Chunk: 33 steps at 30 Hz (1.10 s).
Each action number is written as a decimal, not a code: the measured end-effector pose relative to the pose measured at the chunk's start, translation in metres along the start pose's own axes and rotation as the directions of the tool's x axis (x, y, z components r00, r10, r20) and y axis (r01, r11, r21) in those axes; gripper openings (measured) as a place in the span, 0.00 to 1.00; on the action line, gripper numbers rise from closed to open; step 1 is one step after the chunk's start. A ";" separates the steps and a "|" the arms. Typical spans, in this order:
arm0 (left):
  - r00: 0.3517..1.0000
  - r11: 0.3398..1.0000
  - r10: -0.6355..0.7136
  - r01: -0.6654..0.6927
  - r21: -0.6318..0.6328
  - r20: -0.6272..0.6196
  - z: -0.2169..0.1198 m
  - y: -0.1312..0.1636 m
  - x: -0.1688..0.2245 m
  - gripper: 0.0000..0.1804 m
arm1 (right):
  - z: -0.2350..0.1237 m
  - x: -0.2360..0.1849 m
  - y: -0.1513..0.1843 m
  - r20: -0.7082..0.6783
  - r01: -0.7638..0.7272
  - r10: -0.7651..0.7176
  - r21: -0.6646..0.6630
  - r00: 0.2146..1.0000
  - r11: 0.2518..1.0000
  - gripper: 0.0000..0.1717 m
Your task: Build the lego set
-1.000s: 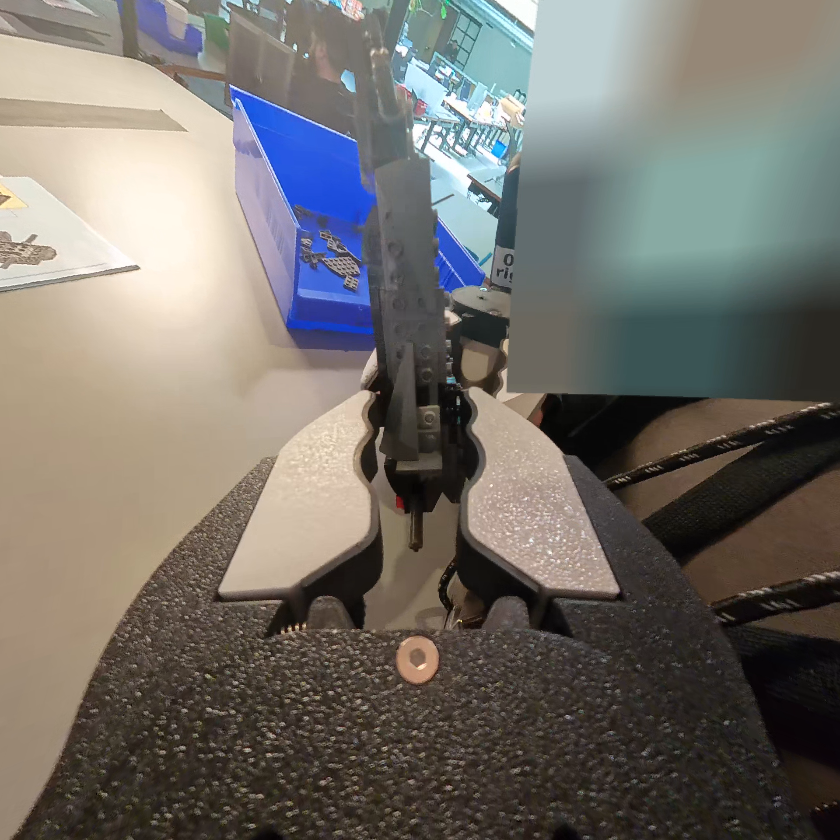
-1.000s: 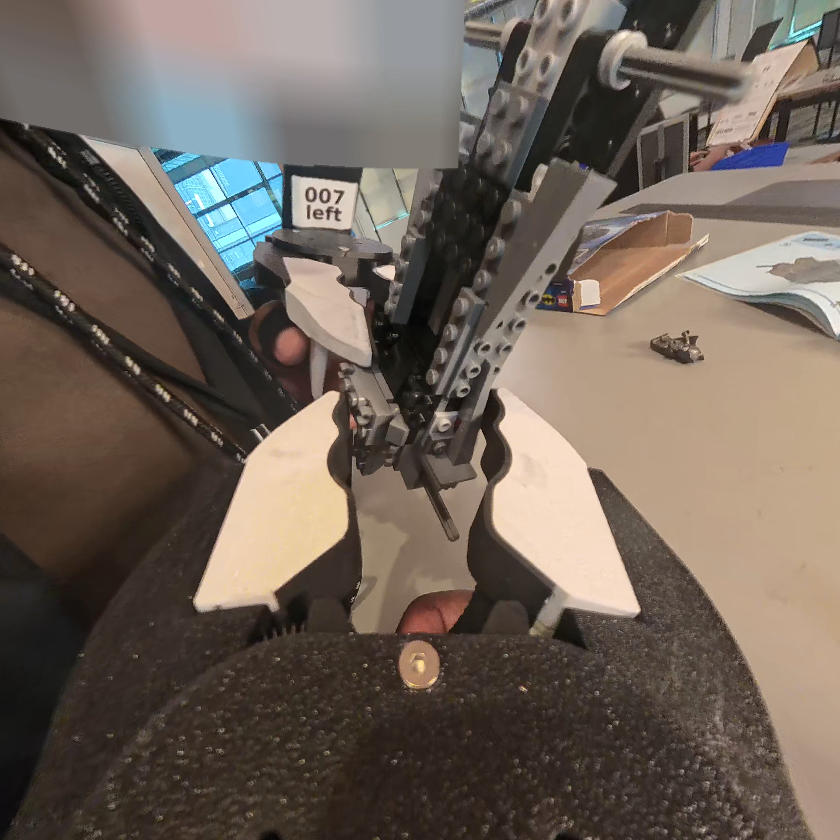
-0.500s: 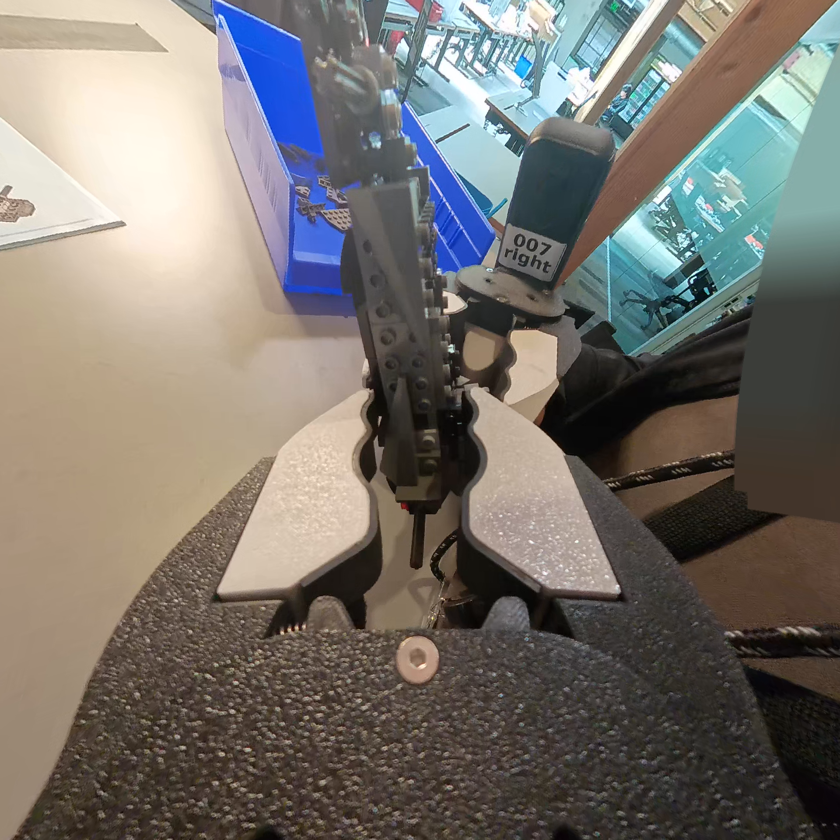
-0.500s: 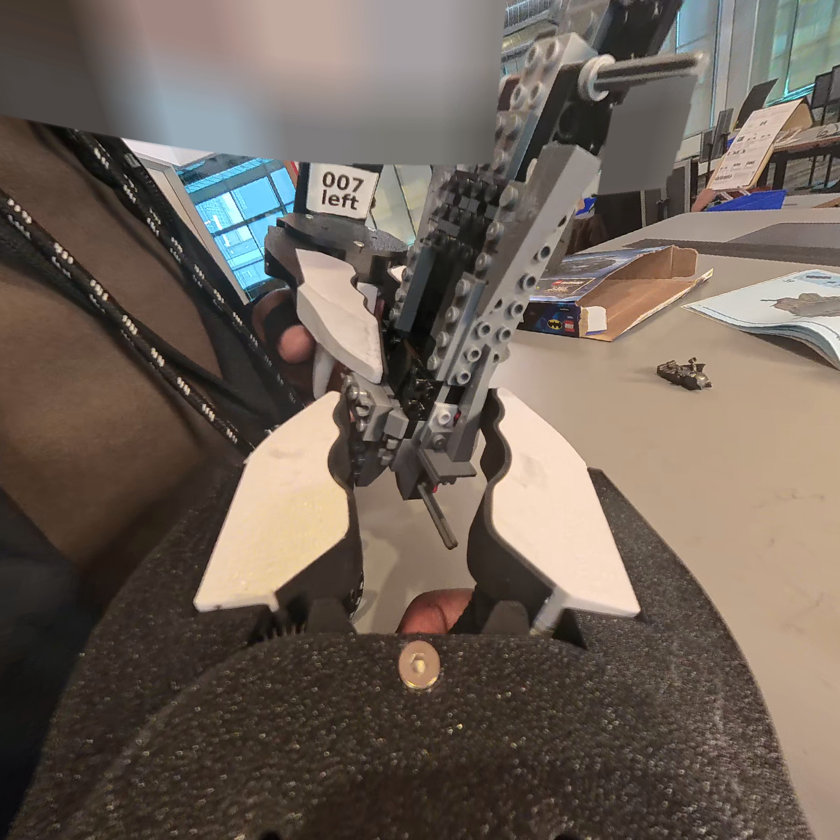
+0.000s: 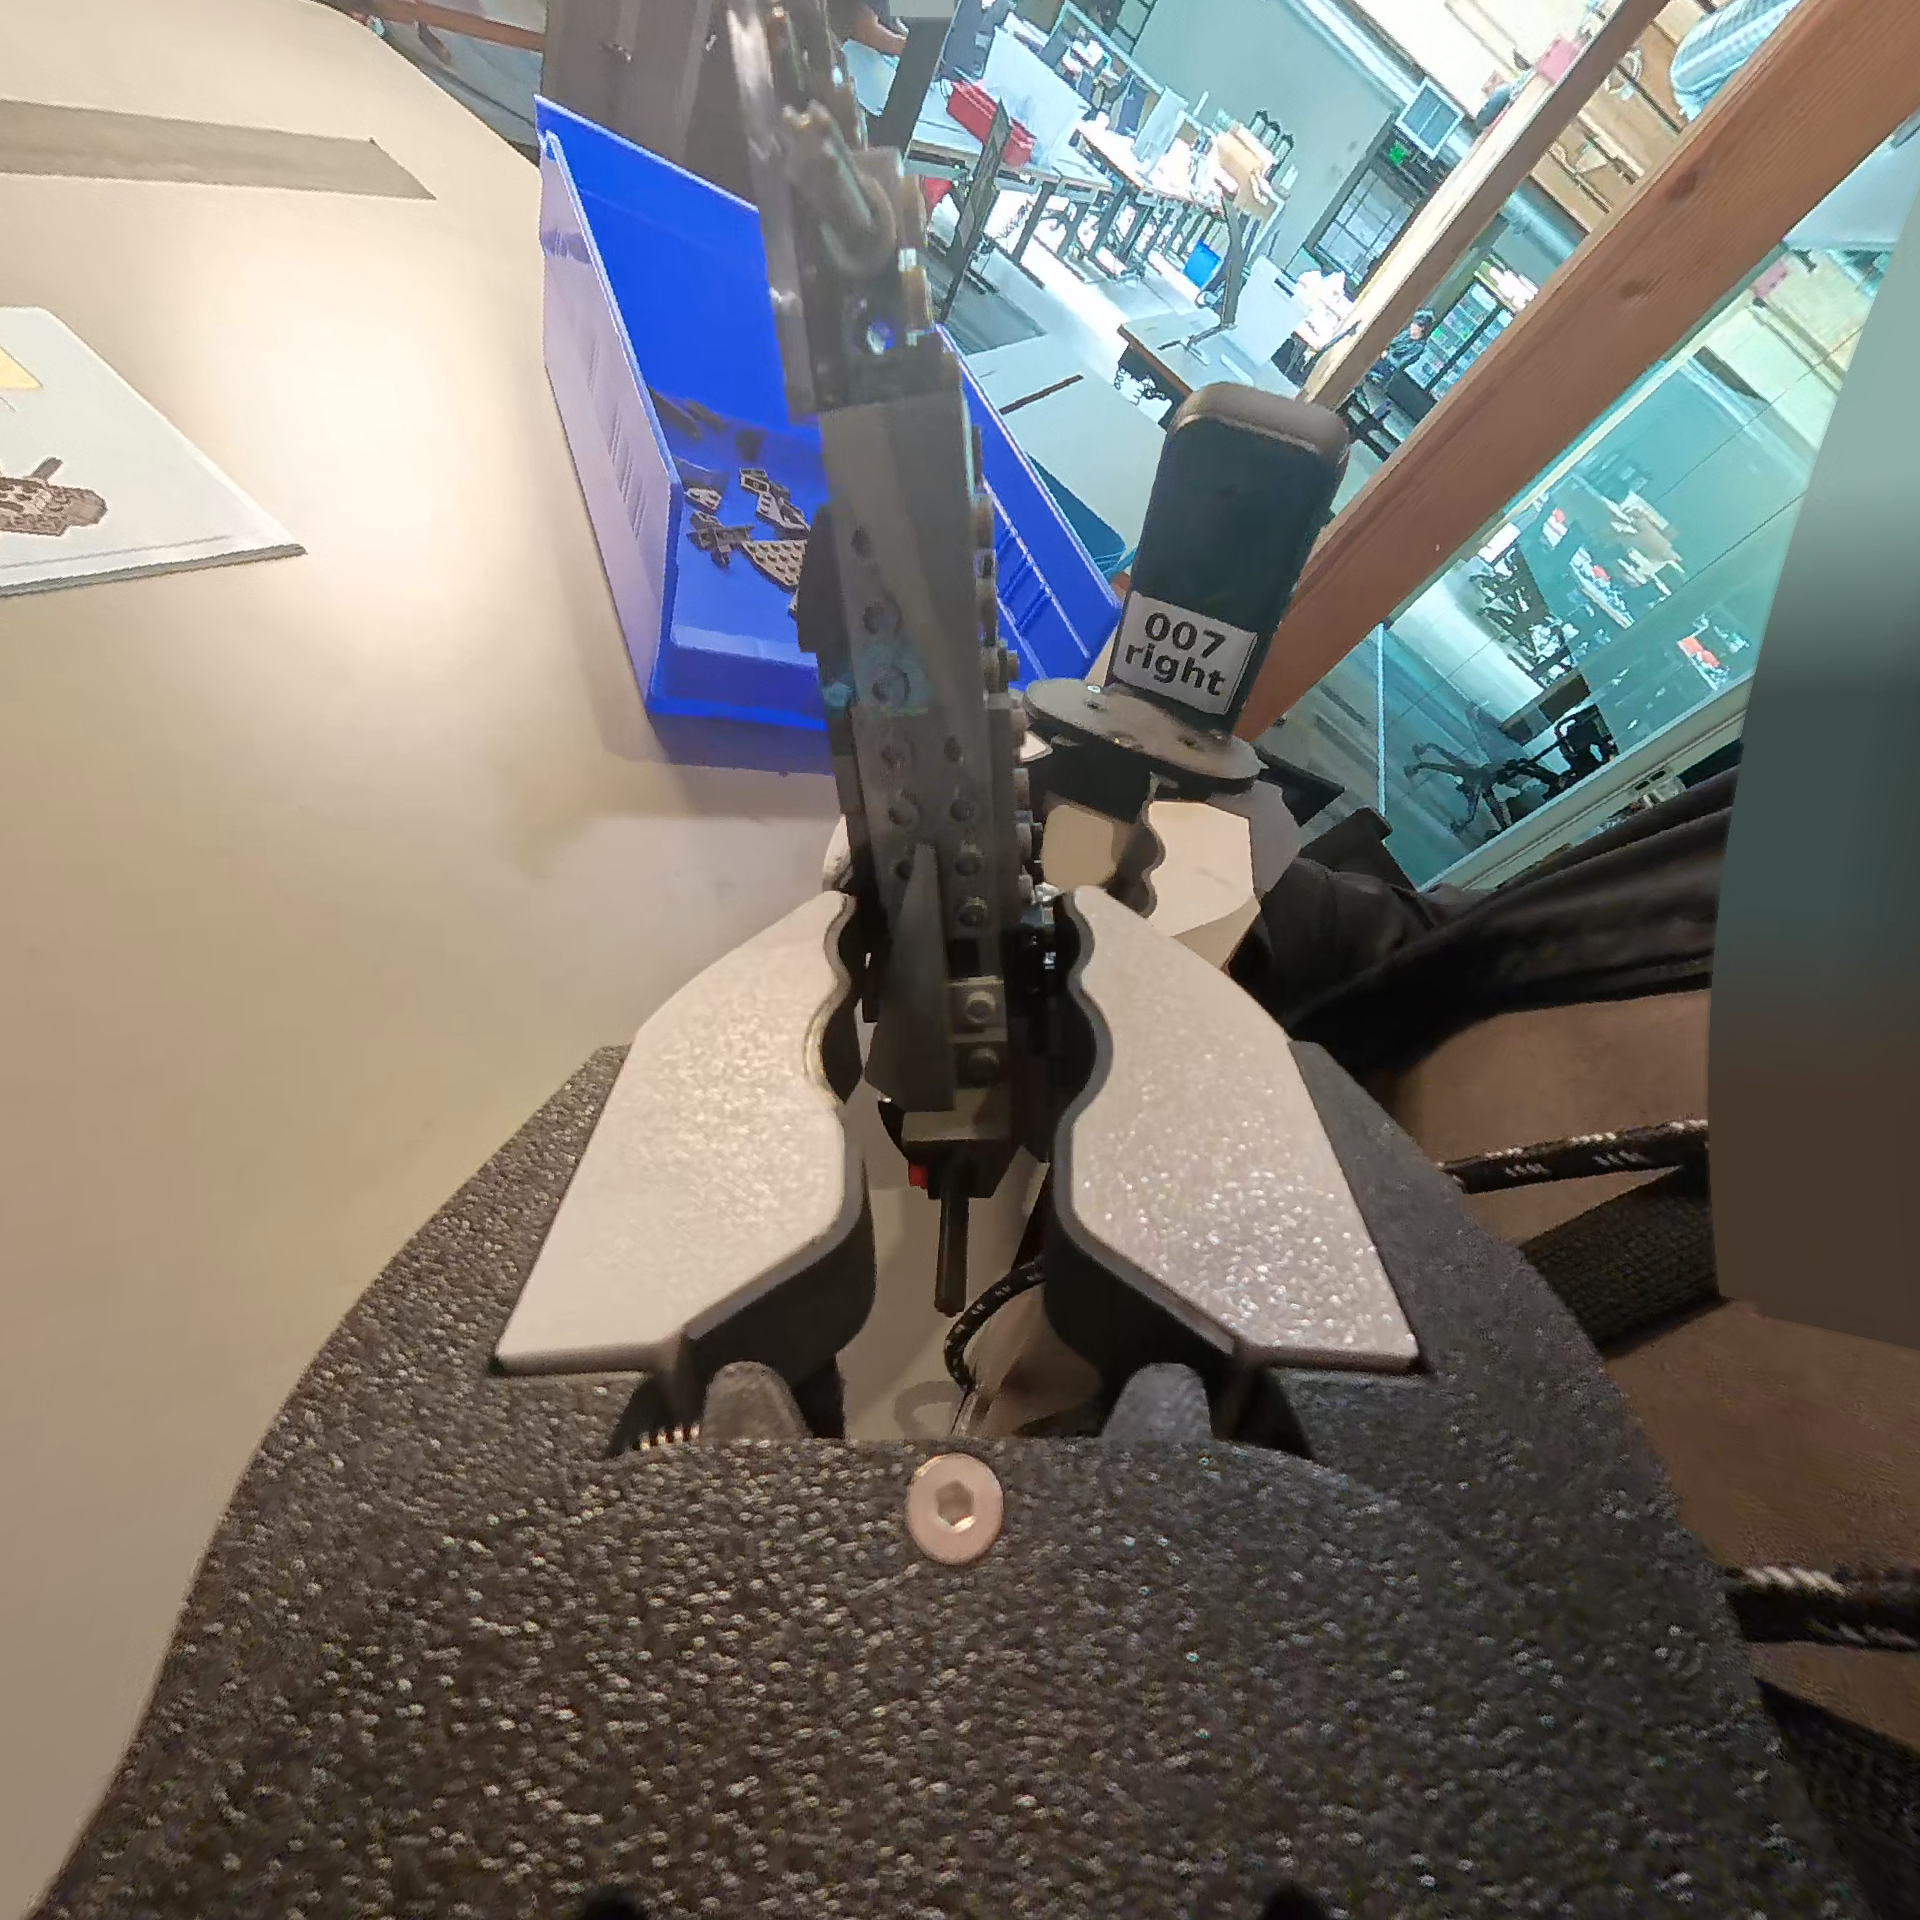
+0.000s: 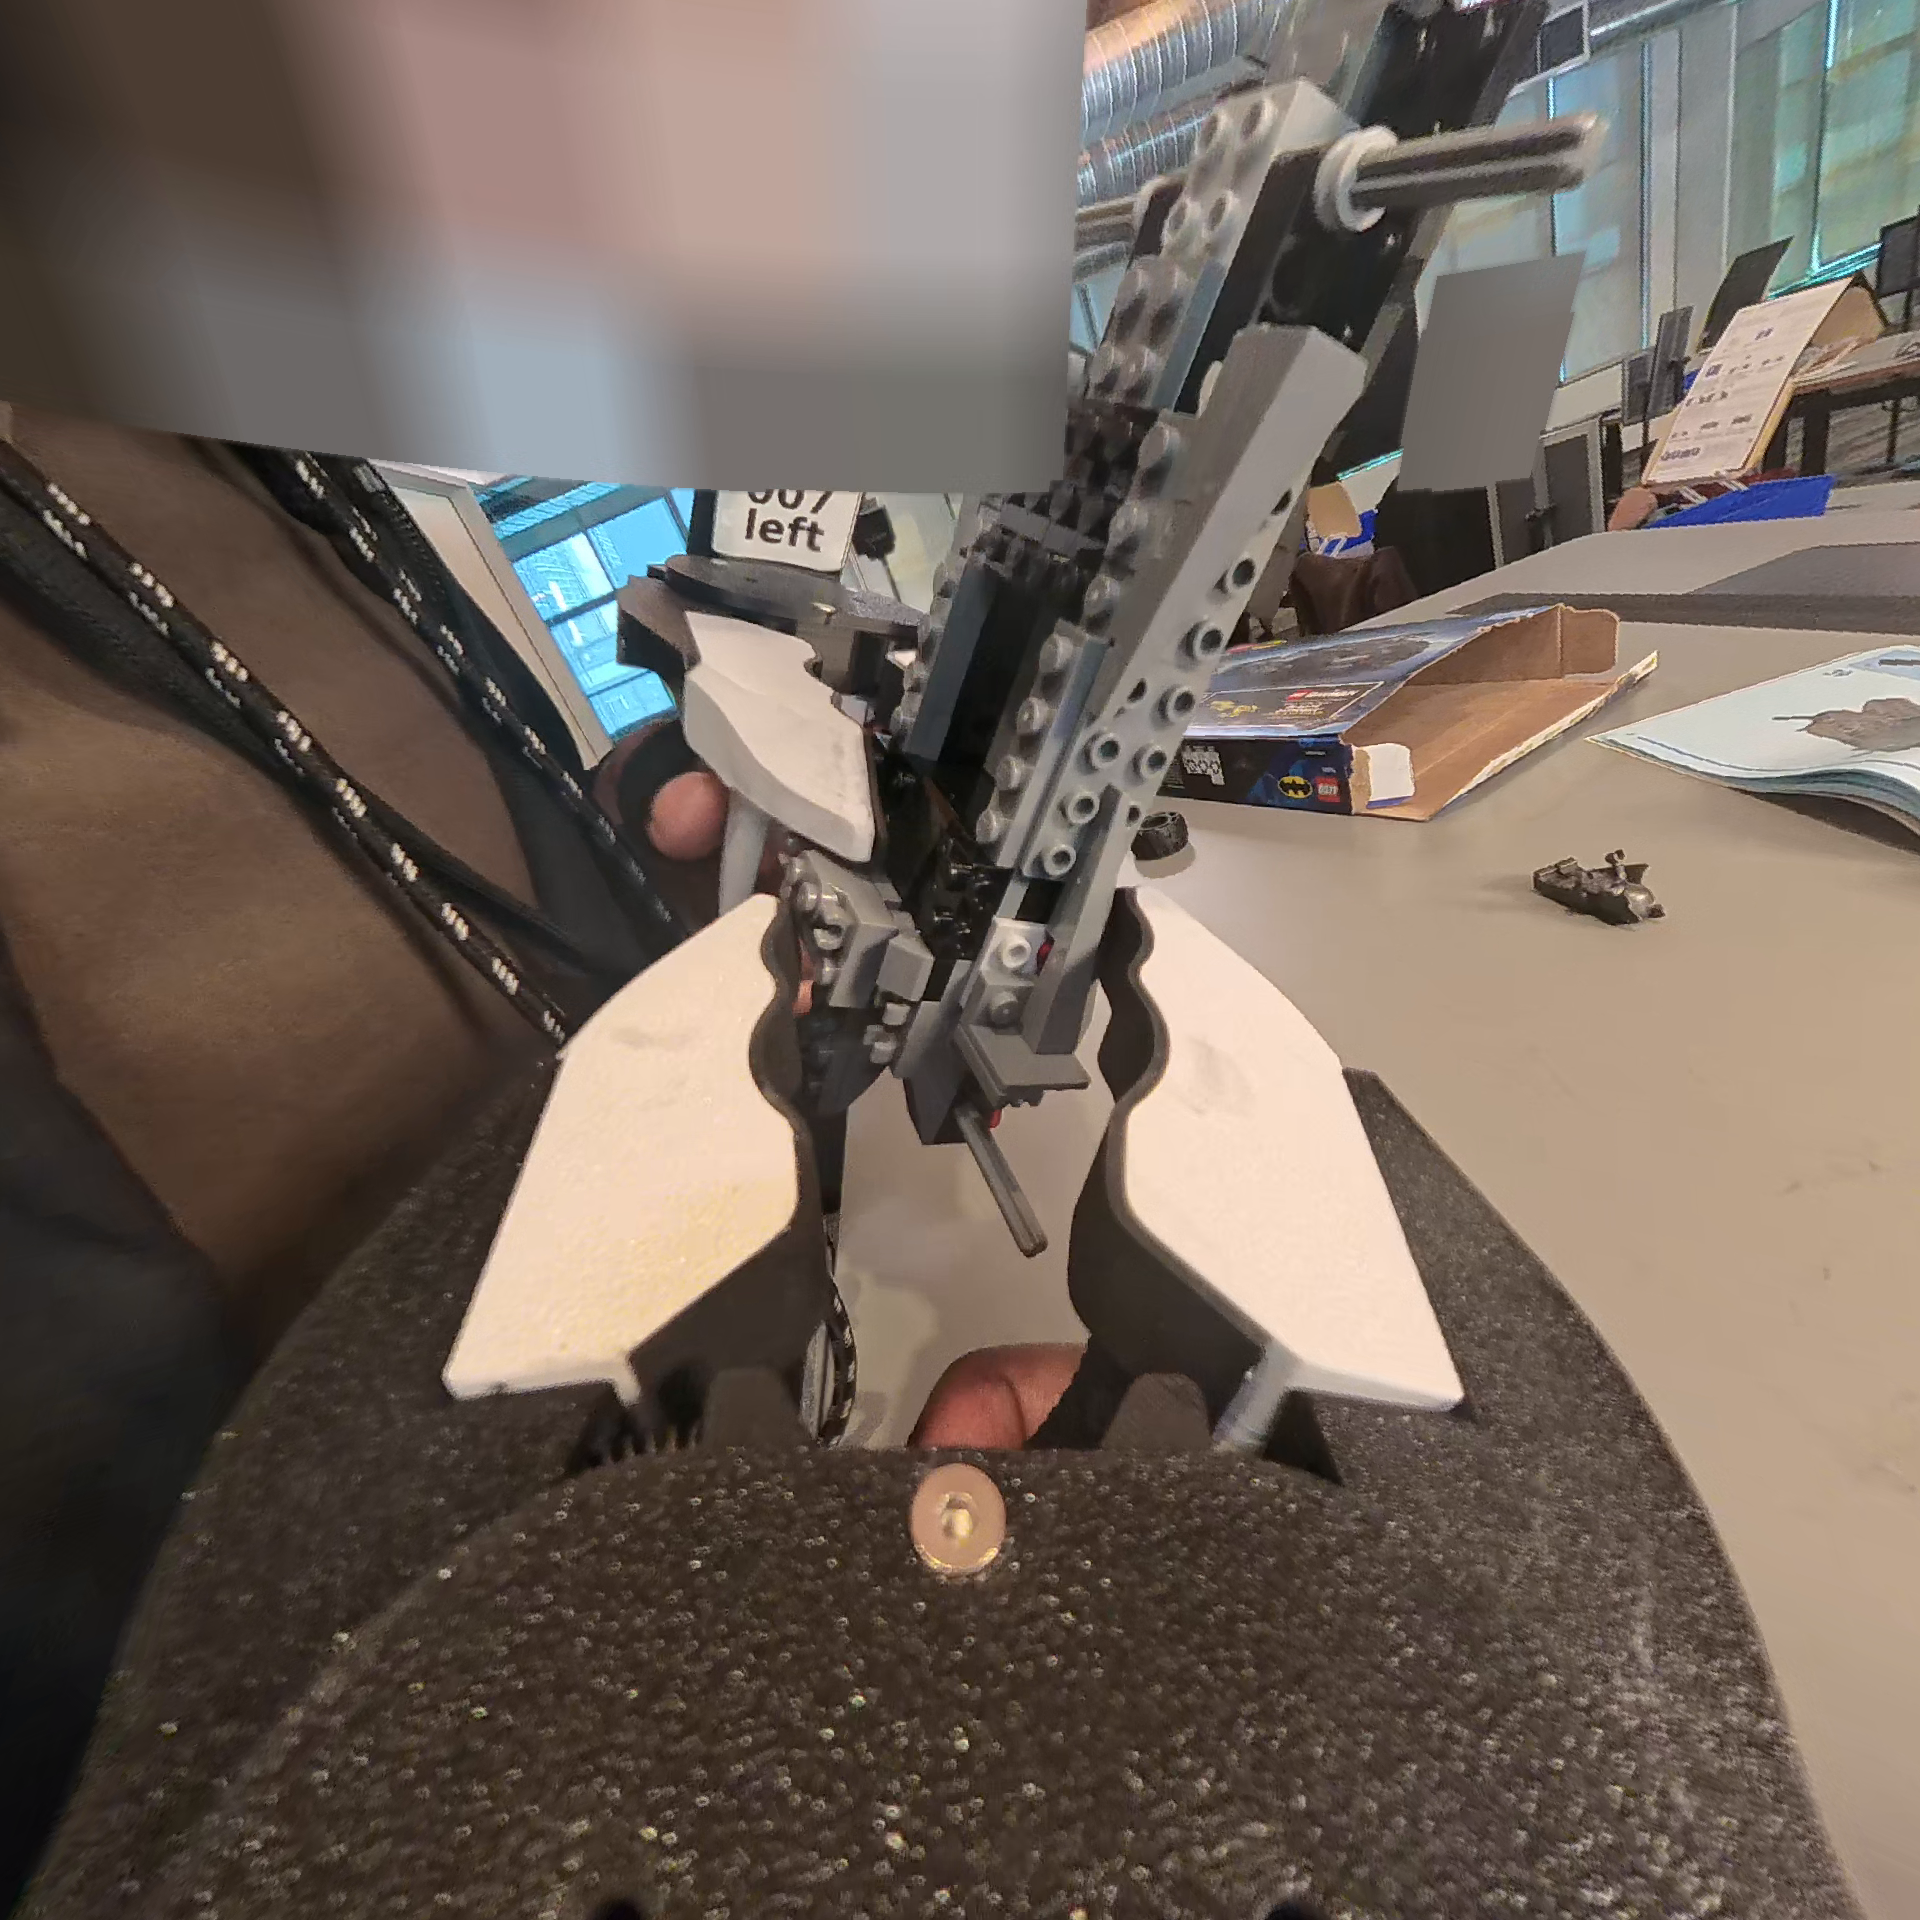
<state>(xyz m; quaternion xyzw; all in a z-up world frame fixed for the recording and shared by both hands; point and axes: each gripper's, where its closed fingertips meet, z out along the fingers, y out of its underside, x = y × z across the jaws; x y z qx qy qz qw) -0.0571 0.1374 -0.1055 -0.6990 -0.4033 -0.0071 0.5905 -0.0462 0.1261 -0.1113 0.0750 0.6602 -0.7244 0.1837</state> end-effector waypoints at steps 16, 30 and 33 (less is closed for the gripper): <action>0.996 0.998 0.055 -0.055 -0.007 -0.066 -0.004 -0.003 0.009 0.28 | 0.001 -0.001 -0.009 0.027 -0.051 0.050 0.006 0.998 0.999 0.32; 0.991 0.992 0.124 -0.124 -0.004 -0.048 -0.004 -0.004 0.014 0.28 | 0.000 -0.006 -0.011 0.036 -0.003 0.002 0.004 0.999 1.000 0.33; 0.990 0.991 0.132 -0.132 0.001 -0.047 -0.004 -0.005 0.016 0.28 | -0.001 -0.006 -0.012 0.038 0.004 -0.004 0.007 0.999 1.000 0.32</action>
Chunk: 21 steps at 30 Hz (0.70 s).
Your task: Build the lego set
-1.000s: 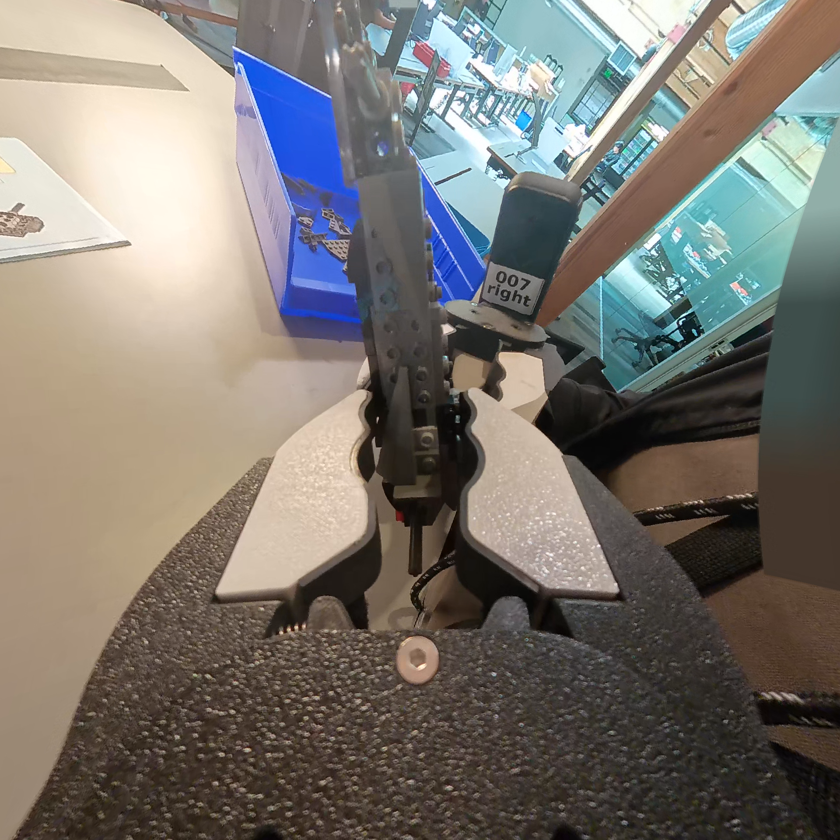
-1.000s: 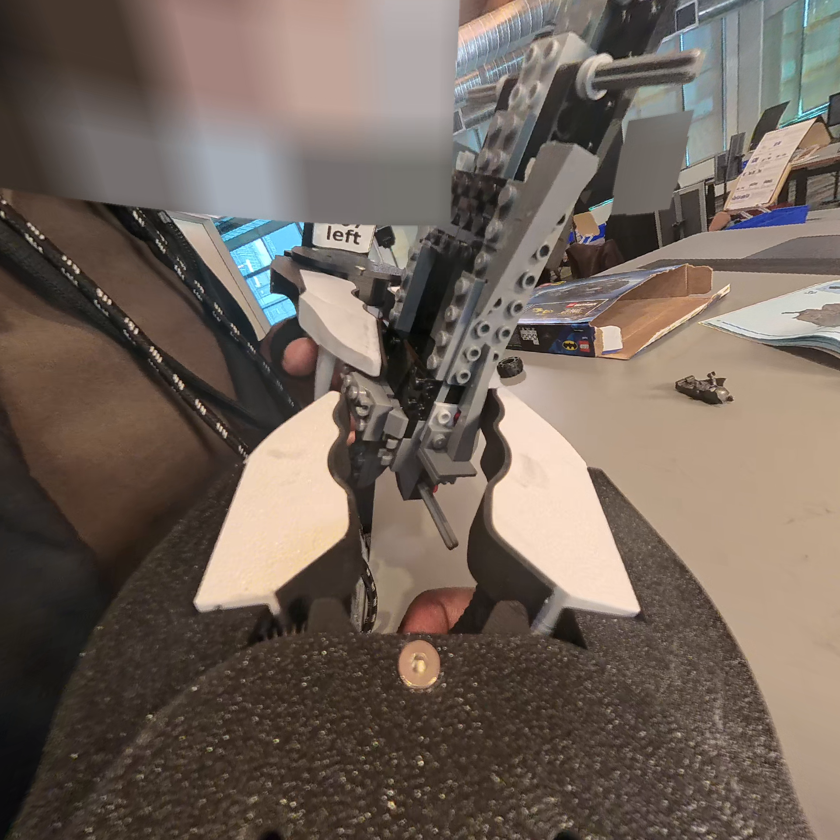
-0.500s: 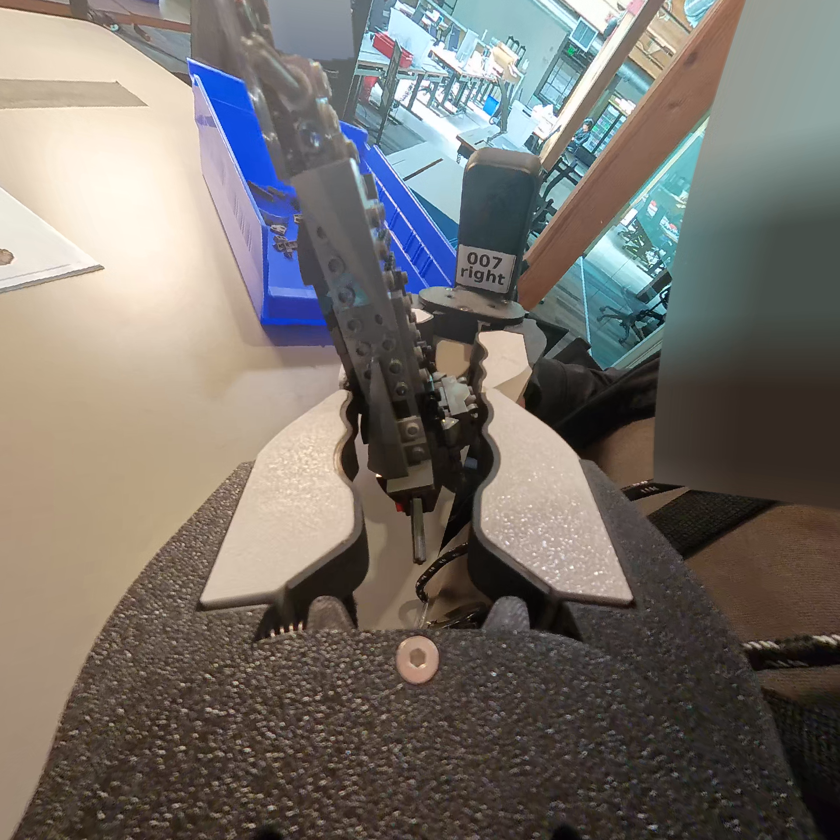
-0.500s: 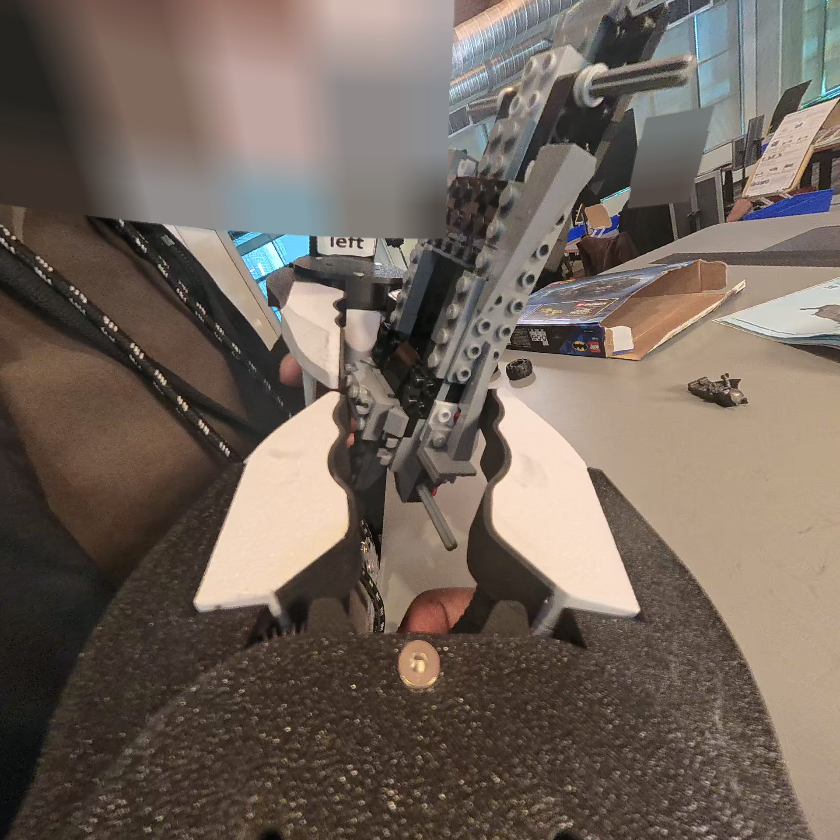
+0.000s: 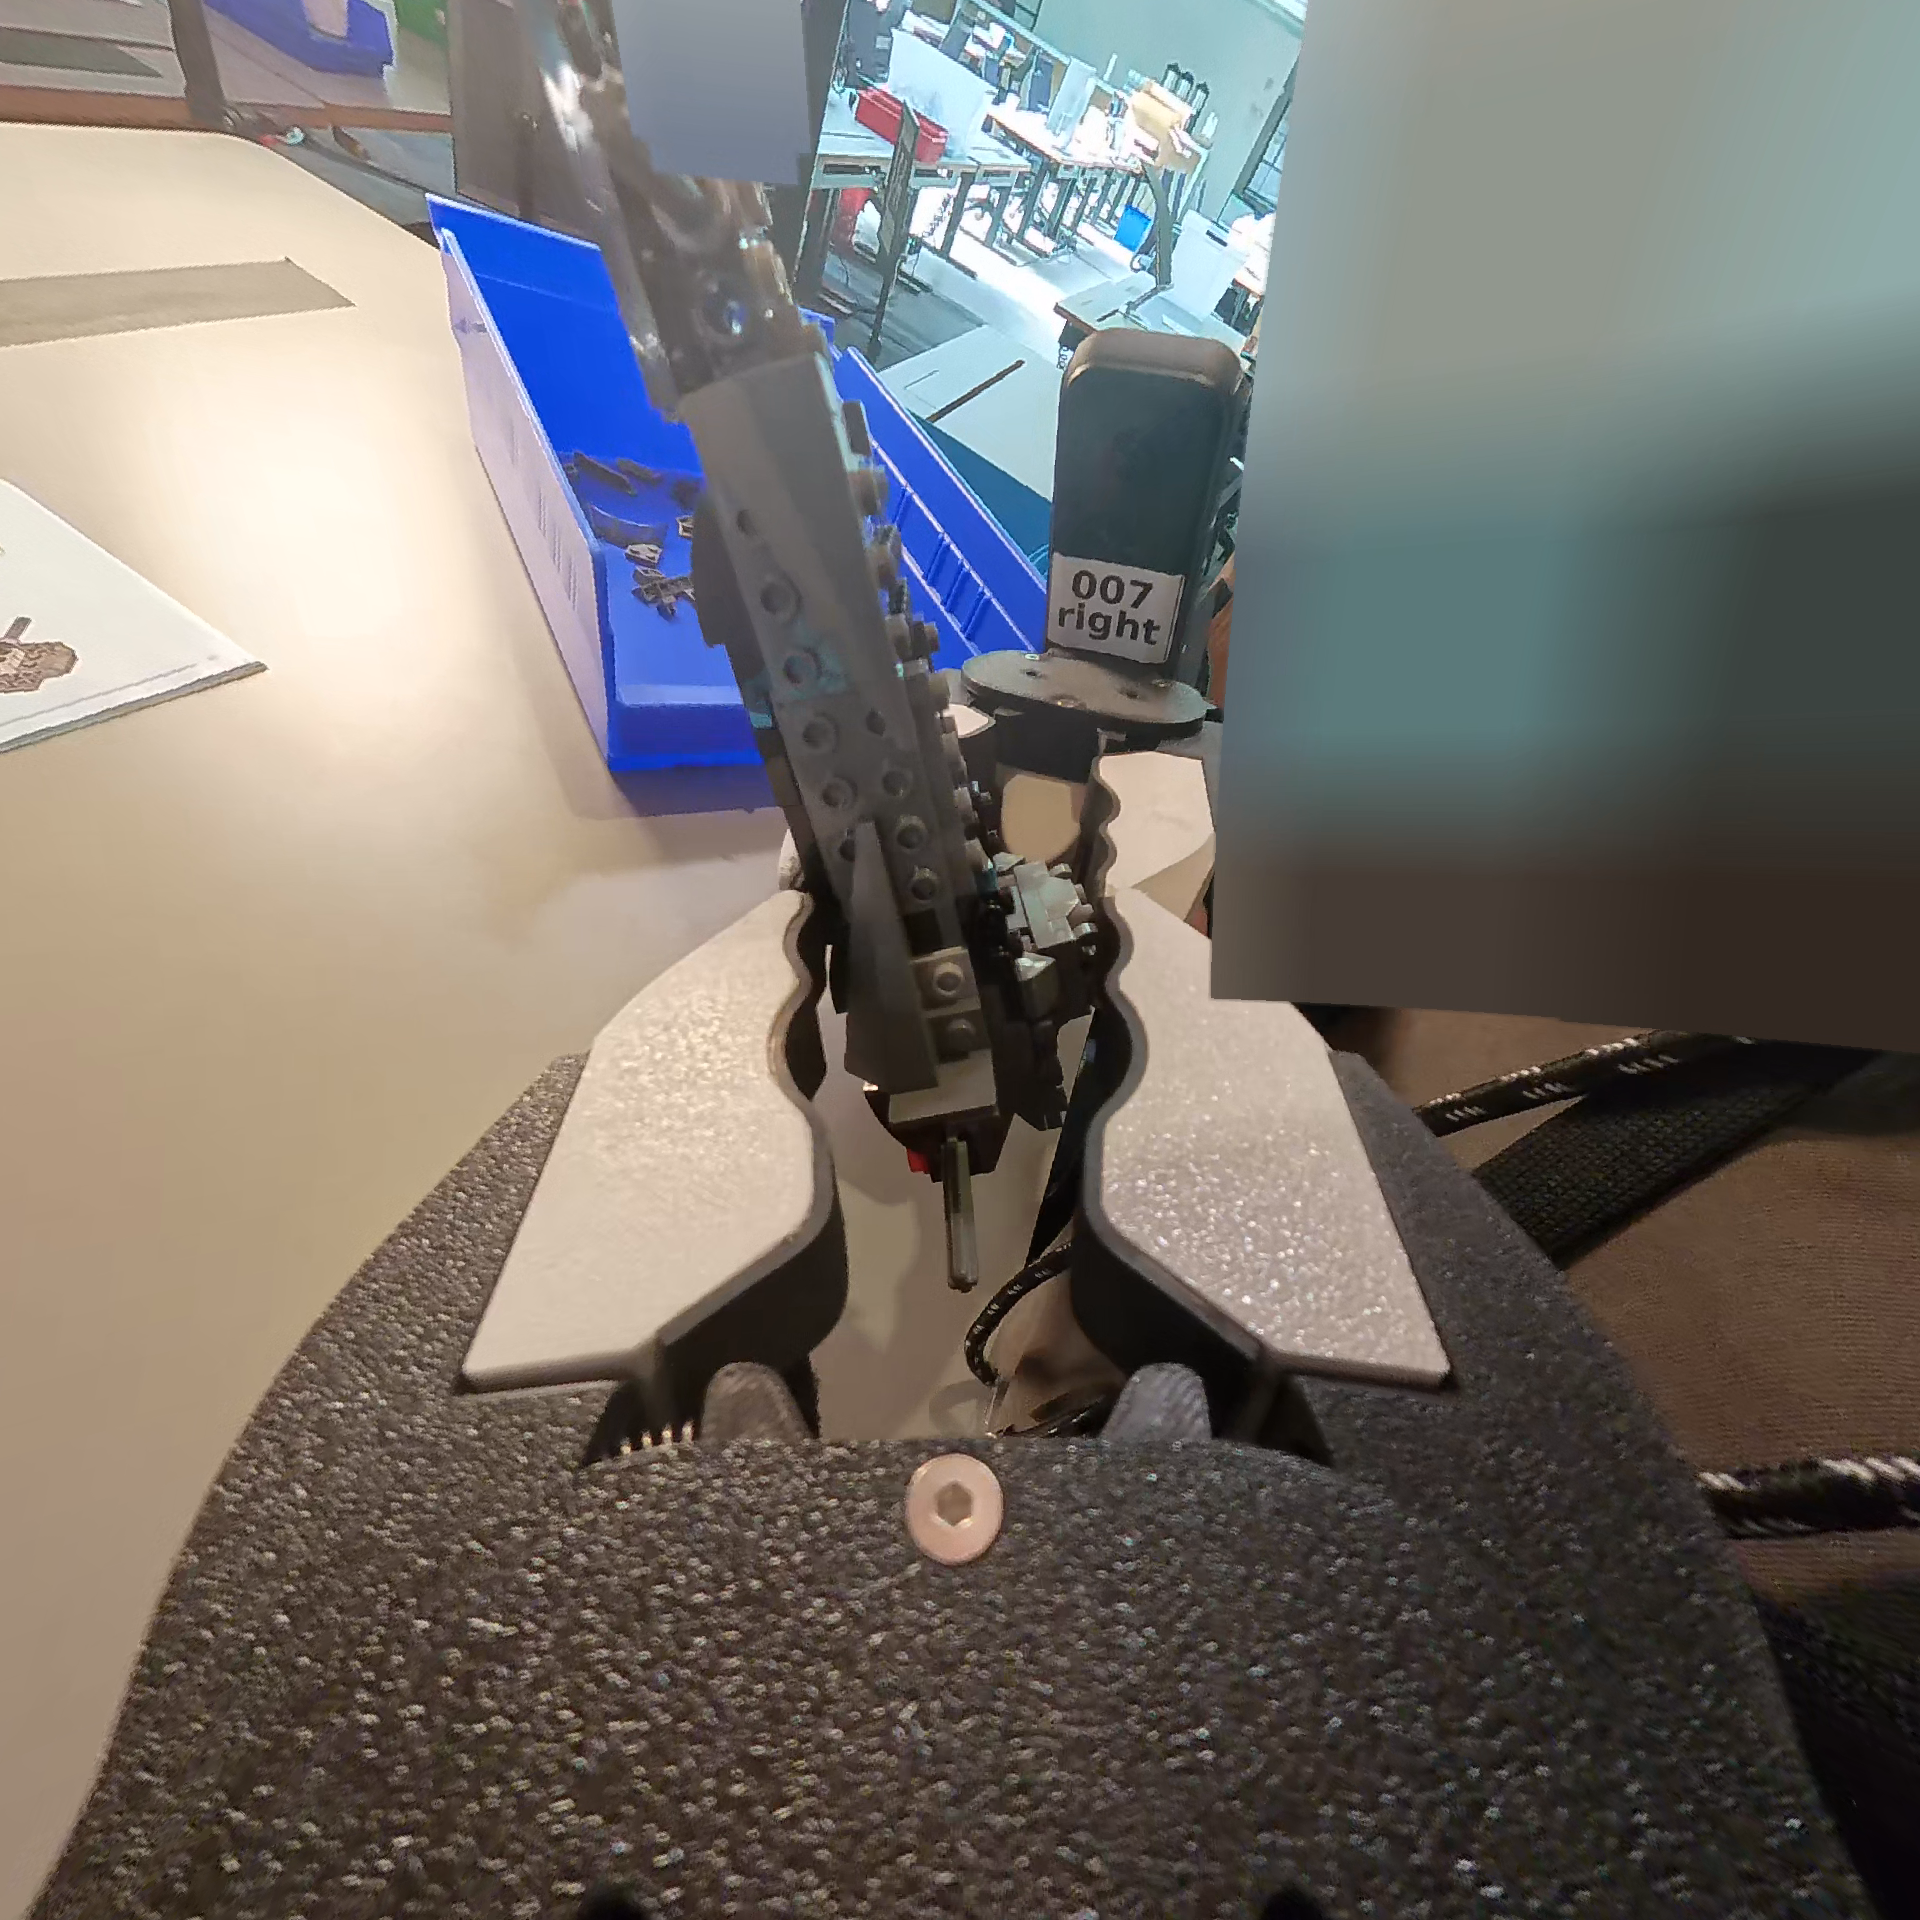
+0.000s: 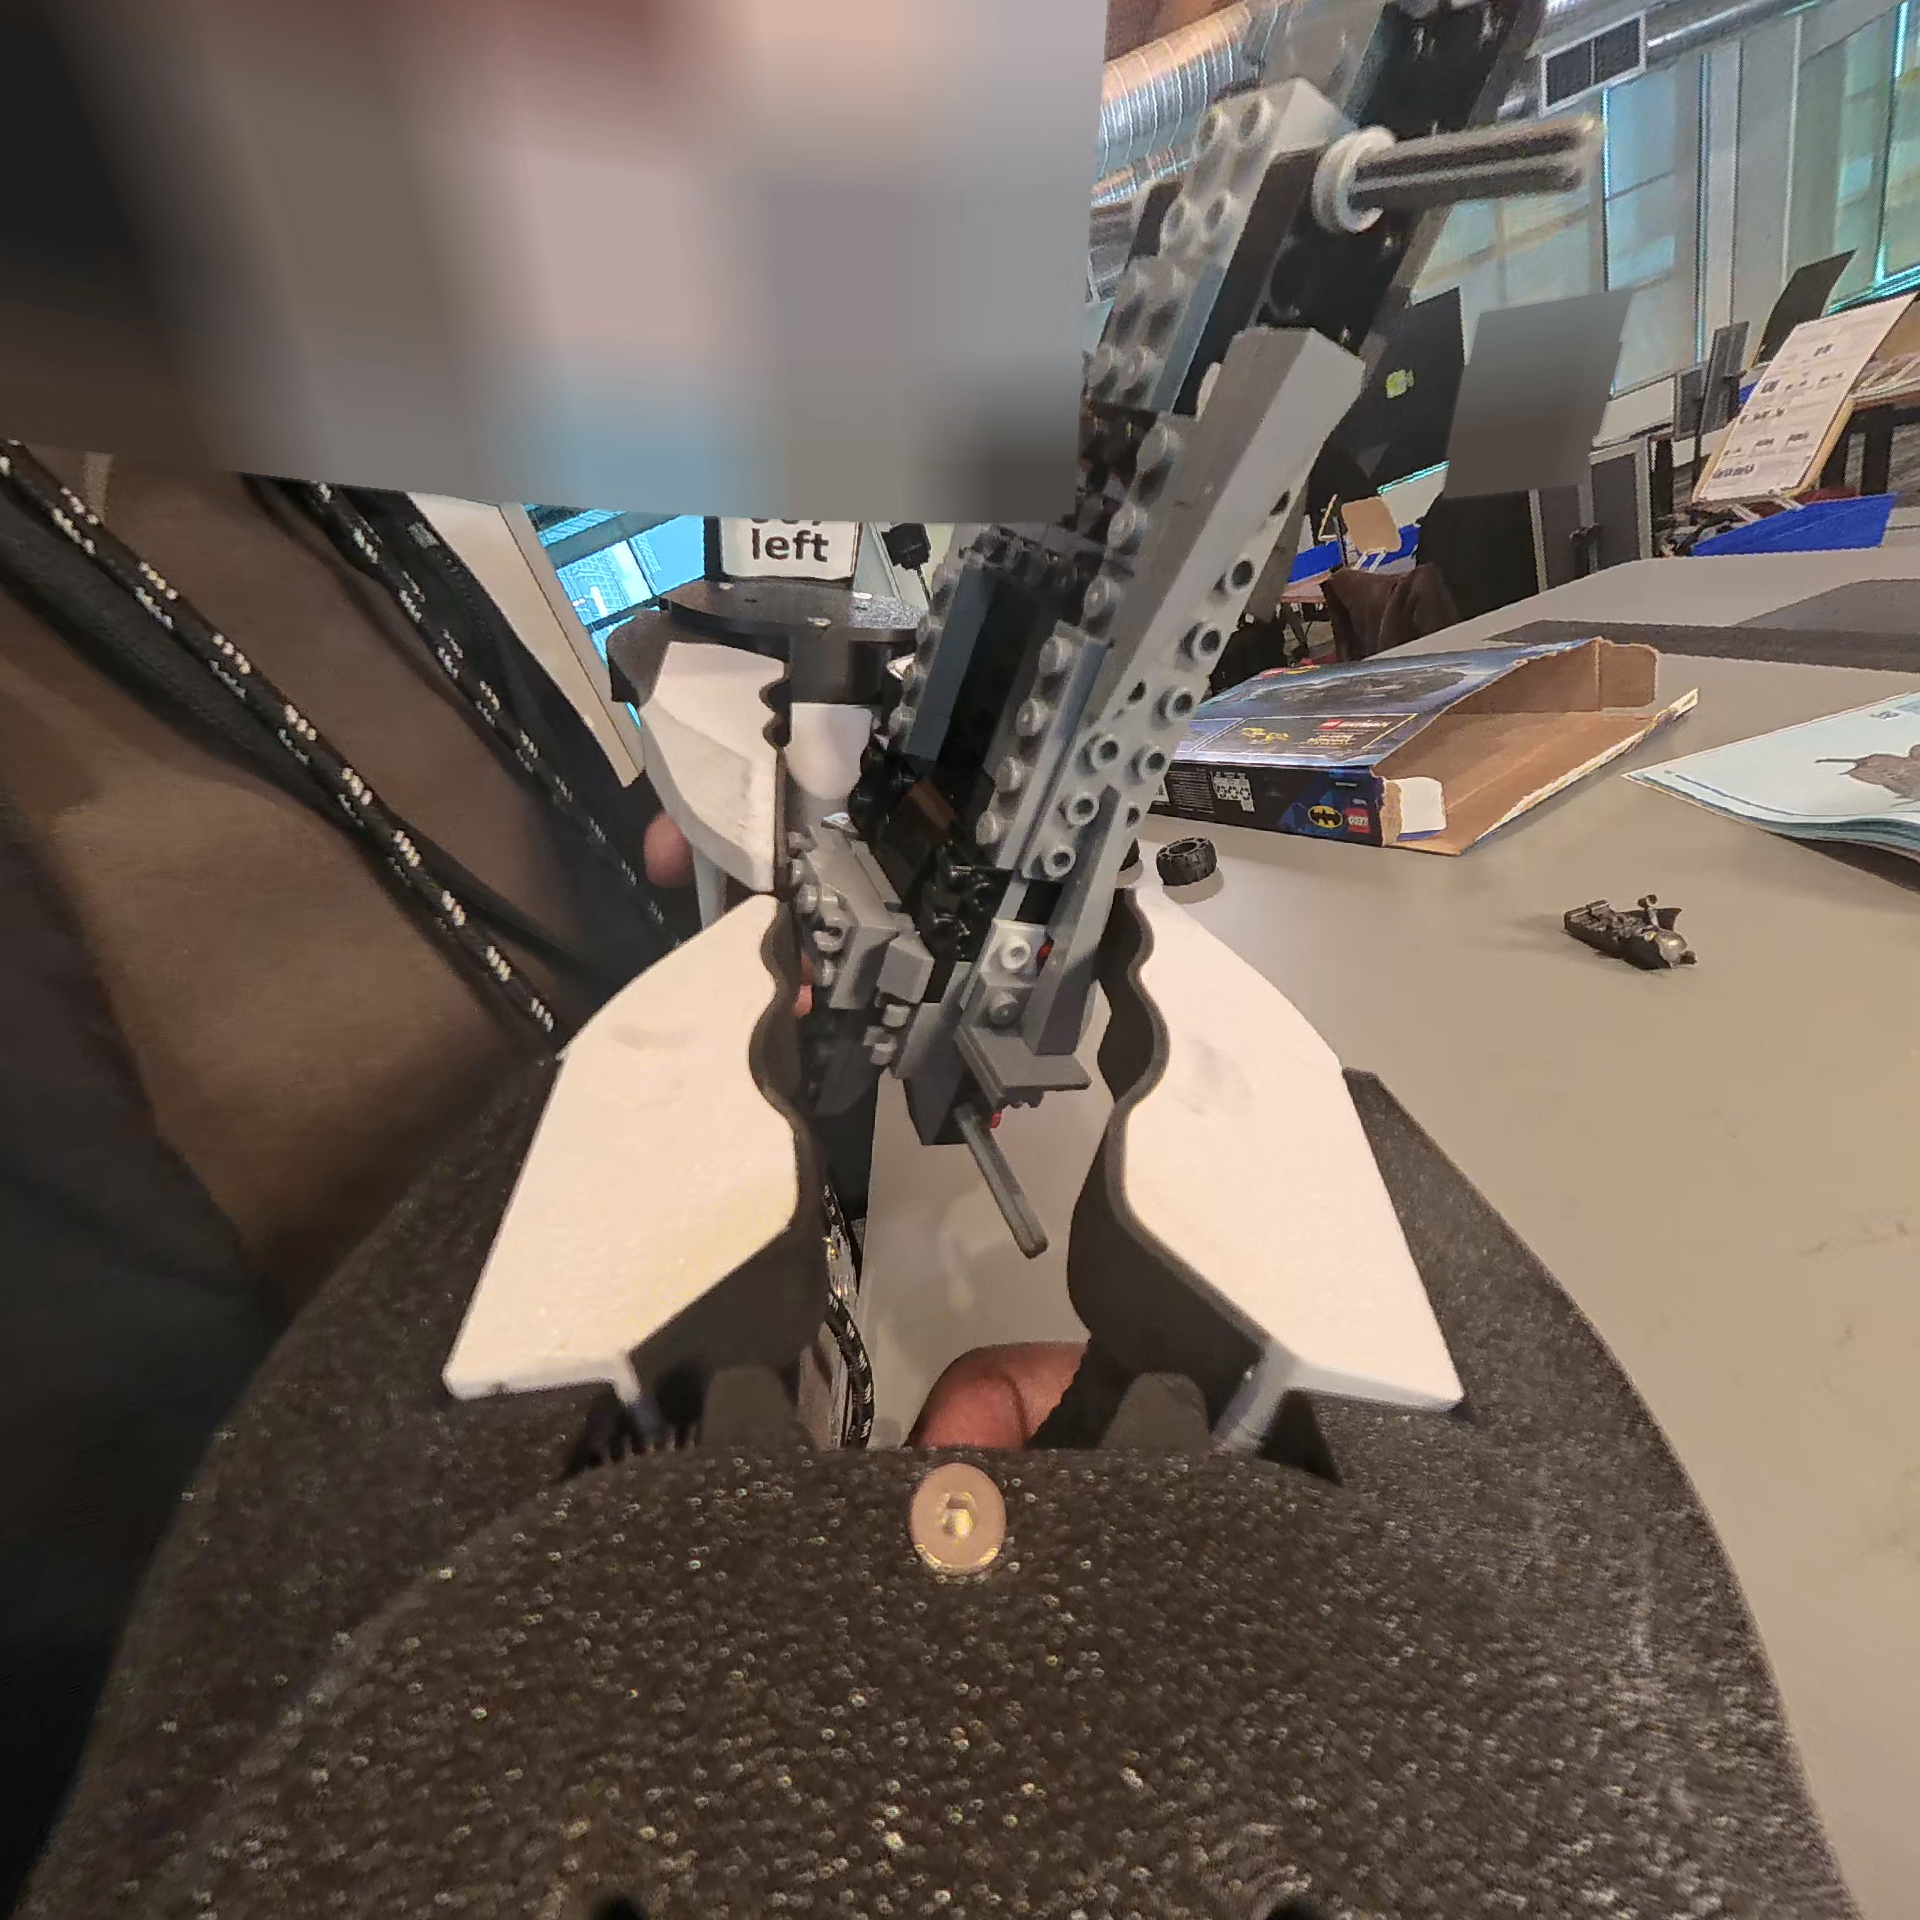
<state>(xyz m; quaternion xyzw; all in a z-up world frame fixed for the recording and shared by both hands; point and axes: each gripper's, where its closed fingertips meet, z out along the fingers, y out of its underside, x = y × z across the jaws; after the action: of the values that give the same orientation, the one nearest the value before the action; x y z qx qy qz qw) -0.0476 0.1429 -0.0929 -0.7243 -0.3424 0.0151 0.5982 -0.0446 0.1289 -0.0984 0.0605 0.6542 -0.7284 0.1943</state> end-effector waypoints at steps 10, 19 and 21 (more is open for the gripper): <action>0.999 0.999 0.037 -0.037 0.015 0.023 0.002 -0.002 0.002 0.27 | -0.001 0.000 -0.001 0.003 0.009 -0.009 0.003 1.000 1.000 0.33; 0.997 0.995 0.079 -0.081 0.057 0.022 0.001 -0.009 0.007 0.28 | 0.000 -0.005 -0.008 0.037 0.012 -0.014 0.068 0.999 0.998 0.32; 0.996 0.994 0.089 -0.090 0.066 0.024 0.001 -0.011 0.008 0.28 | -0.001 -0.006 -0.010 0.038 0.021 -0.025 0.085 0.999 0.996 0.32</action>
<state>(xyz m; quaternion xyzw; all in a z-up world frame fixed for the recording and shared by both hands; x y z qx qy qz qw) -0.0473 0.1483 -0.0803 -0.7182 -0.3151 0.0612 0.6174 -0.0430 0.1313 -0.0874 0.0469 0.6195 -0.7587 0.1959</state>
